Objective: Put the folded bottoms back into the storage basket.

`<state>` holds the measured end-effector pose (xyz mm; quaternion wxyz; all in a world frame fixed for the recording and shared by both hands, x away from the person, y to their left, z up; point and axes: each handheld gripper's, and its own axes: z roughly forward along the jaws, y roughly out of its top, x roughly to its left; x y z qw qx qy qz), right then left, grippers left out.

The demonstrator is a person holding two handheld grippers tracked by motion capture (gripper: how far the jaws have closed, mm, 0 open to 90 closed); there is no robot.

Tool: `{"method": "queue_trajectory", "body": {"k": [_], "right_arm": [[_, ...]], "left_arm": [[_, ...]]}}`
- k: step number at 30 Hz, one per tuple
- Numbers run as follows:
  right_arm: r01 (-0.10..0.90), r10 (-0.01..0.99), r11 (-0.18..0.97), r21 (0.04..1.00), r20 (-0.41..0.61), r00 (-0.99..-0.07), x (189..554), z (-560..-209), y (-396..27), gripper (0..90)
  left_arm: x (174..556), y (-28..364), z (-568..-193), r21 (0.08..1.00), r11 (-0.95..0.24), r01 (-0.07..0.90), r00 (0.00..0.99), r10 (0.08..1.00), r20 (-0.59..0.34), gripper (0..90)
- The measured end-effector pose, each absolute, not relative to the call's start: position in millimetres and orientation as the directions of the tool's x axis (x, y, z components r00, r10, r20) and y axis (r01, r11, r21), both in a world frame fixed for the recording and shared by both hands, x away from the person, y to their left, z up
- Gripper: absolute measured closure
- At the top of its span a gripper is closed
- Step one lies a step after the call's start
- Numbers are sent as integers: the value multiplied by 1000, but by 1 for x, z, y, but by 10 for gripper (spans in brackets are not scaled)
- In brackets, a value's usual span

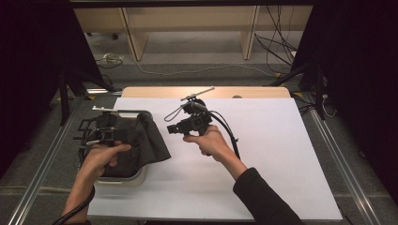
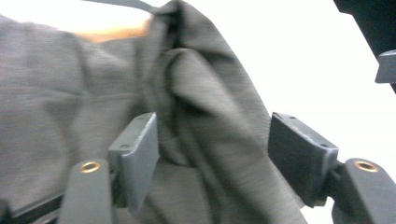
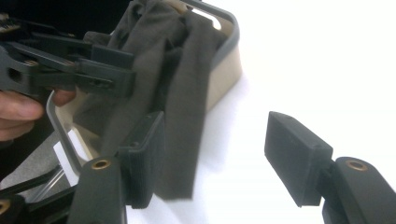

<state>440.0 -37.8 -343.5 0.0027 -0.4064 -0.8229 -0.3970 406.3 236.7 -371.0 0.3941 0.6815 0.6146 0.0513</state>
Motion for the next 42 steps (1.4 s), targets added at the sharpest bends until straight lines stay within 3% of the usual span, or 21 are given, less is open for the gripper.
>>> {"method": "queue_trajectory", "body": {"k": [6,8,13,15,21,23,31,42], "right_arm": [[682,663,344,646,348,-663,435,-350,-62,390],[683,662,347,643,349,-664,433,-352,-68,390],[698,672,336,632,358,-648,432,-360,-82,392],[706,671,327,628,372,-641,433,-363,-88,392],[717,676,327,615,378,-632,430,-372,-102,391],[723,685,325,610,375,-625,429,-376,-109,393],[736,708,292,610,380,-595,419,-384,-145,405],[739,723,278,614,373,-581,406,-385,-170,413]], "left_arm": [[408,205,-378,572,7,820,243,901,-358,214],[408,194,-381,574,-37,818,243,926,-287,208],[411,187,-390,554,-58,830,226,944,-239,218],[411,189,-396,539,-72,840,225,948,-224,271],[402,204,-395,539,-127,833,269,944,-193,681],[400,210,-395,538,-126,833,283,934,-220,764],[397,225,-397,510,-163,845,312,924,-222,846],[418,219,-438,419,-210,884,299,941,-159,850]]}}
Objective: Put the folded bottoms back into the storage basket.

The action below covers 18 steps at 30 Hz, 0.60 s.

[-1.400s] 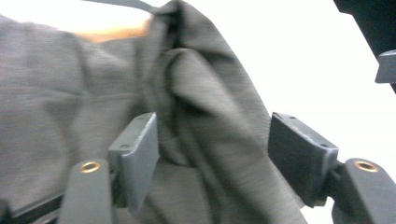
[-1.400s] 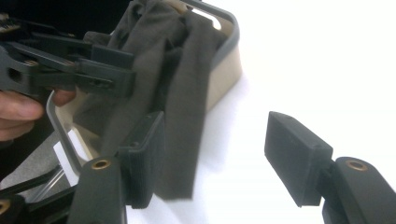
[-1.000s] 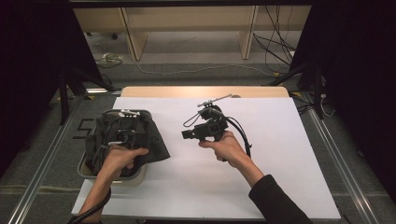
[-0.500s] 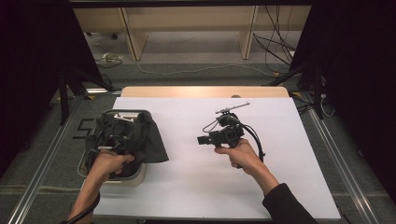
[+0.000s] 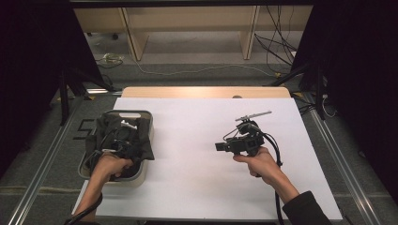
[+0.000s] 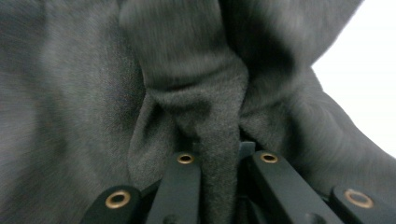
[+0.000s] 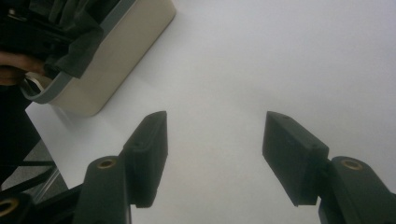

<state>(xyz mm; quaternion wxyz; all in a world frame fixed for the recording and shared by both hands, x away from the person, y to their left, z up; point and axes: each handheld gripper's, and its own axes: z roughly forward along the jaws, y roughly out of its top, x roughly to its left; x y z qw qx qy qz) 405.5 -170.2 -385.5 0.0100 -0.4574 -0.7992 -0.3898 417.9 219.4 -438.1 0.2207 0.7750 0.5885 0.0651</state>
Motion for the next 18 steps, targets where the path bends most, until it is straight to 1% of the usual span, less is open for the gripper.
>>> {"method": "queue_trajectory", "body": {"k": [3,6,10,14,18], "right_arm": [[739,723,276,614,374,-581,406,-386,-170,414],[740,723,278,612,373,-581,406,-387,-169,413],[737,724,290,611,364,-586,404,-387,-169,410],[741,728,283,609,367,-579,405,-389,-173,410],[748,734,274,605,371,-569,406,-391,-176,409]], "left_arm": [[427,219,-443,394,-201,897,284,944,-165,850],[429,216,-443,397,-216,892,293,945,-145,849],[426,219,-442,410,-201,890,288,944,-162,838],[420,225,-438,435,-192,880,296,937,-185,783],[415,229,-428,446,-190,875,303,933,-196,689]]}}
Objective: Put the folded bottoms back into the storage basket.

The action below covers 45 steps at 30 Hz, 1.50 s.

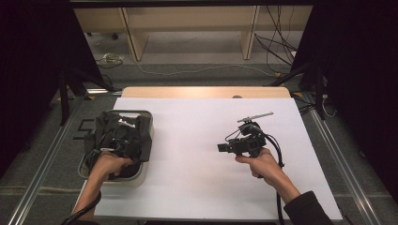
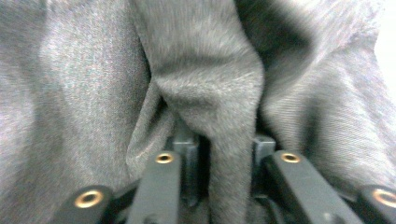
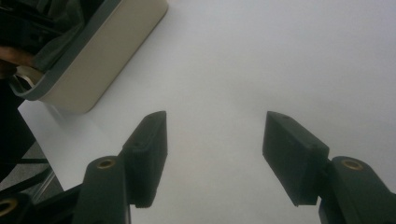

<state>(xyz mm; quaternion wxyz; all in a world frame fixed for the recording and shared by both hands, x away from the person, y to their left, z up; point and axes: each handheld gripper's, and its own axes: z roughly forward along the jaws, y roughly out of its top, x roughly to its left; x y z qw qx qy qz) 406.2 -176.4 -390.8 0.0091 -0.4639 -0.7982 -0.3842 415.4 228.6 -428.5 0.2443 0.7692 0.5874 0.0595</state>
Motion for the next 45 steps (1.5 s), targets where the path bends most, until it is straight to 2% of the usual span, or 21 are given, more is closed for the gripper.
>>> {"method": "queue_trajectory", "body": {"k": [10,17,23,28,30,33,39,42,45], "right_arm": [[749,734,266,607,377,-566,404,-389,-179,408],[751,733,259,608,382,-562,404,-388,-181,408],[748,732,263,610,379,-567,403,-388,-181,408],[752,732,265,603,381,-564,404,-390,-180,407],[753,732,269,600,381,-565,404,-391,-180,407],[752,732,271,600,379,-566,403,-391,-179,406],[757,734,270,595,381,-562,404,-392,-181,406],[755,736,270,597,378,-562,404,-393,-181,406],[754,735,268,599,379,-563,404,-392,-181,407]], "left_arm": [[400,238,-391,507,-172,844,299,937,-179,547],[391,237,-366,571,-94,816,288,922,-259,341],[397,220,-373,551,-87,830,294,908,-299,240],[402,203,-387,534,-110,839,293,917,-272,228],[405,201,-395,515,-124,848,290,923,-254,275],[405,204,-404,506,-141,851,289,930,-229,488],[399,220,-396,530,-136,837,306,919,-247,690],[399,228,-398,516,-143,845,311,915,-255,745],[403,233,-413,469,-169,867,295,932,-210,779]]}}
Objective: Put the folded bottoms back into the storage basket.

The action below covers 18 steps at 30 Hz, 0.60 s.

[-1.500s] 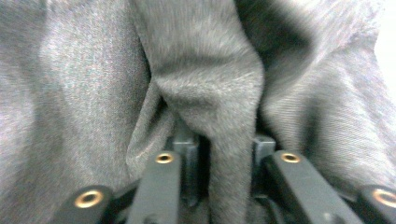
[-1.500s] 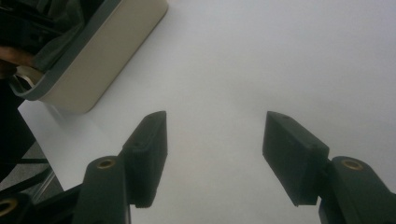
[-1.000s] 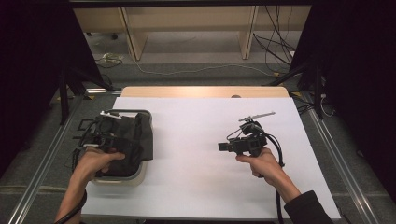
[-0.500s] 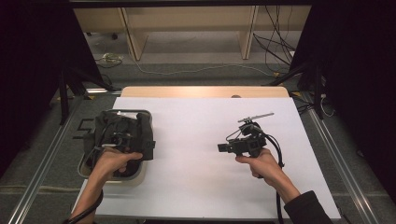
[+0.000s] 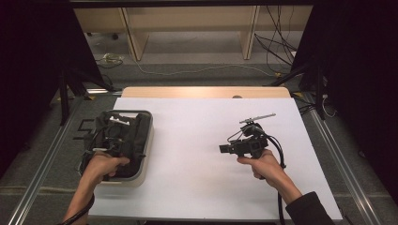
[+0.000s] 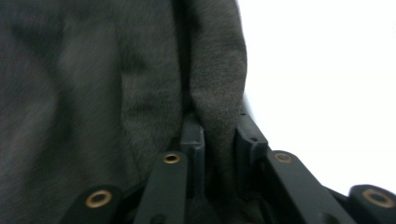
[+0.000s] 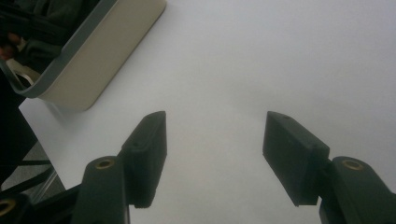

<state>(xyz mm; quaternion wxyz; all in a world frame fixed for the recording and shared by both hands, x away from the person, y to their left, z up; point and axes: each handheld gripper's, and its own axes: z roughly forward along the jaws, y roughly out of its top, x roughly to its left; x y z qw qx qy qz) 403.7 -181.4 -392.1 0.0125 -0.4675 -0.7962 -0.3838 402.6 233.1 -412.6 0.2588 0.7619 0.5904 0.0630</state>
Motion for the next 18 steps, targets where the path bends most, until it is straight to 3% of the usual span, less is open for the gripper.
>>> {"method": "queue_trajectory", "body": {"k": [3,12,18], "right_arm": [[753,733,270,600,379,-564,404,-392,-181,407],[756,737,270,596,378,-561,403,-393,-180,406],[746,745,280,604,353,-565,402,-392,-182,405]], "left_arm": [[410,231,-430,429,-163,888,291,923,-251,785],[418,226,-444,417,-171,893,283,932,-225,773],[411,234,-433,421,-168,891,299,916,-268,664]]}}
